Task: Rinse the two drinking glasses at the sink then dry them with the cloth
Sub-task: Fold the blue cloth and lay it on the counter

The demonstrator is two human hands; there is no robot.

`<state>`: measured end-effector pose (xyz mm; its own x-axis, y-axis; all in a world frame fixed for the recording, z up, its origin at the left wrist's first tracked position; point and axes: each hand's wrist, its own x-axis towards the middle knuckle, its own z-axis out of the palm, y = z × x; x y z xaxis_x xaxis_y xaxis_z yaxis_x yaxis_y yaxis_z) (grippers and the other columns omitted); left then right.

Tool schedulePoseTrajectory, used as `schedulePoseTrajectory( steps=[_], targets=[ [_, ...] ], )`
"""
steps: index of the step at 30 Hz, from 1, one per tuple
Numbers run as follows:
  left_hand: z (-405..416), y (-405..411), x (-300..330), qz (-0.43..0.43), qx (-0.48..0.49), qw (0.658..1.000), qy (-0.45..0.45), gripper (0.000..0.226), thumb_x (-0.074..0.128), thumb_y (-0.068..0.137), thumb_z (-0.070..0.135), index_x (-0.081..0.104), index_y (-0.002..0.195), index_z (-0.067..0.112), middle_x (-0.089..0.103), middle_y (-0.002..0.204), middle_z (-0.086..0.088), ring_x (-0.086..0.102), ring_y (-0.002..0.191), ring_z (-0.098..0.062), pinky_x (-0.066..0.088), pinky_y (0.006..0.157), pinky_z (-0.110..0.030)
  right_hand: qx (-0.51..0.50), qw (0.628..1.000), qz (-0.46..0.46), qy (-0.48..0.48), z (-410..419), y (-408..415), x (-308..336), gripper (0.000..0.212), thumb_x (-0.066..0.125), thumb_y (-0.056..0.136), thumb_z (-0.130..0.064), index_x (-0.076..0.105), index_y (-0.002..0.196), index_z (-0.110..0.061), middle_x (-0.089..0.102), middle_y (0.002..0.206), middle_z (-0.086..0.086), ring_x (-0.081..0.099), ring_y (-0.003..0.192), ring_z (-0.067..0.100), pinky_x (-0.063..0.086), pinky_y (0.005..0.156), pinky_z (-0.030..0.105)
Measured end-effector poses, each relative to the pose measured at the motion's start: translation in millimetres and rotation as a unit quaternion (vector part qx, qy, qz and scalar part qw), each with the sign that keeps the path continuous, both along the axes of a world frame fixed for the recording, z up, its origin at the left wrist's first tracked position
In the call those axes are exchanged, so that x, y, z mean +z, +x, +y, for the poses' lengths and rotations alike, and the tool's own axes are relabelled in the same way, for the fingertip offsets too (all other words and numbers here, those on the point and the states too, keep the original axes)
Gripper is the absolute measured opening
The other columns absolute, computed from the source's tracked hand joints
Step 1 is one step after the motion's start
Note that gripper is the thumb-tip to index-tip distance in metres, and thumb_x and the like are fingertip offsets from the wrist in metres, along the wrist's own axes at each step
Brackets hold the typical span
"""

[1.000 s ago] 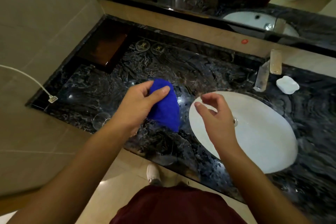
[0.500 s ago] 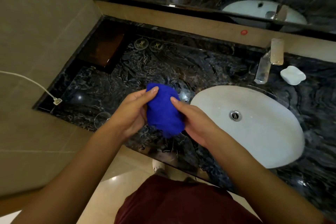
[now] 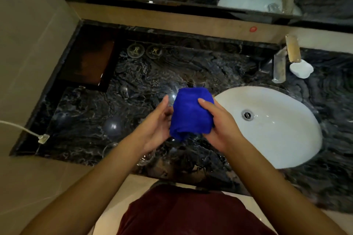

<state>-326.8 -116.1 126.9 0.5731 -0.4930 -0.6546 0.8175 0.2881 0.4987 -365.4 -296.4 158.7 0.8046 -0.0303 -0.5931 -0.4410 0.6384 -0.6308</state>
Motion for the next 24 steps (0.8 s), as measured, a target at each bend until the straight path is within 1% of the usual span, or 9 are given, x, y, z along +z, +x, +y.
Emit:
schedulePoseTrajectory(
  steps=[3, 7, 10, 12, 15, 17, 19, 21, 24],
  targets=[
    [9.9, 19.8, -9.9, -0.035, 0.0, 0.999, 0.034, 0.049, 0.07, 0.088, 0.022, 0.063, 0.133, 0.003, 0.07, 0.131, -0.016, 0.065, 0.125, -0.027, 0.054, 0.105, -0.041, -0.018, 1.0, 0.013, -0.005, 9.2, 2.7, -23.2, 0.038, 0.06, 0.096, -0.011, 0.061, 0.134, -0.008, 0.072, 0.126, 0.017, 0.071, 0.113, 0.029, 0.058, 0.094, 0.04],
    [17.5, 36.6, -47.4, -0.065, -0.011, 0.988, 0.14, 0.022, 0.068, 0.092, -0.001, 0.068, 0.111, 0.008, 0.08, 0.101, -0.008, 0.075, 0.094, -0.019, 0.06, 0.091, -0.031, -0.016, 0.997, 0.073, -0.036, 15.3, 5.7, -71.4, 0.038, 0.064, 0.094, -0.011, 0.063, 0.132, -0.006, 0.074, 0.123, 0.016, 0.071, 0.112, 0.03, 0.058, 0.093, 0.04],
    [20.3, 43.6, -77.1, -0.069, -0.059, 0.973, 0.212, 0.016, 0.068, 0.091, -0.006, 0.067, 0.101, 0.007, 0.079, 0.081, -0.001, 0.072, 0.079, -0.016, 0.061, 0.072, -0.023, -0.006, 0.986, 0.146, -0.078, 20.8, 6.6, -112.5, 0.036, 0.066, 0.095, -0.01, 0.064, 0.131, -0.004, 0.074, 0.12, 0.017, 0.074, 0.105, 0.029, 0.061, 0.082, 0.036],
    [21.4, 49.6, -93.5, -0.072, -0.092, 0.956, 0.27, 0.016, 0.071, 0.089, -0.004, 0.067, 0.098, 0.007, 0.076, 0.087, -0.006, 0.07, 0.076, -0.016, 0.058, 0.064, -0.023, 0.006, 0.977, 0.179, -0.116, 25.1, 6.8, -133.7, 0.034, 0.069, 0.094, -0.01, 0.066, 0.127, -0.003, 0.074, 0.12, 0.019, 0.074, 0.104, 0.031, 0.061, 0.082, 0.039],
    [22.1, 59.6, -112.3, -0.065, -0.109, 0.938, 0.322, 0.017, 0.074, 0.089, 0.0, 0.067, 0.093, 0.015, 0.073, 0.1, -0.012, 0.069, 0.081, -0.019, 0.057, 0.068, -0.028, 0.032, 0.966, 0.197, -0.163, 27.2, 8.9, -153.7, 0.03, 0.077, 0.089, -0.018, 0.07, 0.117, -0.008, 0.075, 0.118, 0.017, 0.073, 0.106, 0.033, 0.059, 0.095, 0.051],
    [23.0, 64.9, -119.3, -0.097, -0.133, 0.918, 0.361, 0.015, 0.076, 0.089, 0.005, 0.068, 0.098, 0.014, 0.071, 0.095, -0.007, 0.067, 0.087, -0.023, 0.054, 0.069, -0.029, 0.057, 0.954, 0.196, -0.22, 27.9, 13.6, -160.0, 0.034, 0.082, 0.082, -0.031, 0.073, 0.109, -0.014, 0.077, 0.112, 0.012, 0.074, 0.102, 0.031, 0.058, 0.095, 0.054],
    [24.7, 67.7, -124.2, -0.194, -0.196, 0.855, 0.44, 0.023, 0.078, 0.09, 0.014, 0.068, 0.11, 0.01, 0.067, 0.093, -0.002, 0.063, 0.091, -0.021, 0.049, 0.075, -0.029, 0.117, 0.911, 0.181, -0.353, 29.9, 19.6, -155.2, 0.041, 0.082, 0.08, -0.043, 0.071, 0.108, -0.014, 0.076, 0.106, 0.006, 0.072, 0.098, 0.026, 0.058, 0.091, 0.048],
    [28.0, 66.2, -124.9, -0.292, -0.255, 0.762, 0.518, 0.03, 0.078, 0.09, 0.024, 0.066, 0.115, 0.013, 0.067, 0.104, -0.003, 0.061, 0.097, -0.021, 0.05, 0.082, -0.034, 0.177, 0.841, 0.162, -0.485, 32.9, 21.4, -146.3, 0.05, 0.075, 0.087, -0.048, 0.065, 0.118, -0.01, 0.071, 0.108, 0.005, 0.067, 0.098, 0.026, 0.053, 0.082, 0.038],
    [36.5, 61.5, -121.1, -0.434, -0.289, 0.643, 0.561, 0.05, 0.079, 0.086, 0.029, 0.056, 0.129, 0.018, 0.062, 0.128, -0.008, 0.056, 0.119, -0.029, 0.05, 0.097, -0.044, 0.215, 0.721, 0.101, -0.65, 29.7, 13.3, -140.0, 0.066, 0.069, 0.09, -0.053, 0.052, 0.138, -0.01, 0.062, 0.132, 0.011, 0.06, 0.118, 0.033, 0.05, 0.093, 0.044]
  ],
)
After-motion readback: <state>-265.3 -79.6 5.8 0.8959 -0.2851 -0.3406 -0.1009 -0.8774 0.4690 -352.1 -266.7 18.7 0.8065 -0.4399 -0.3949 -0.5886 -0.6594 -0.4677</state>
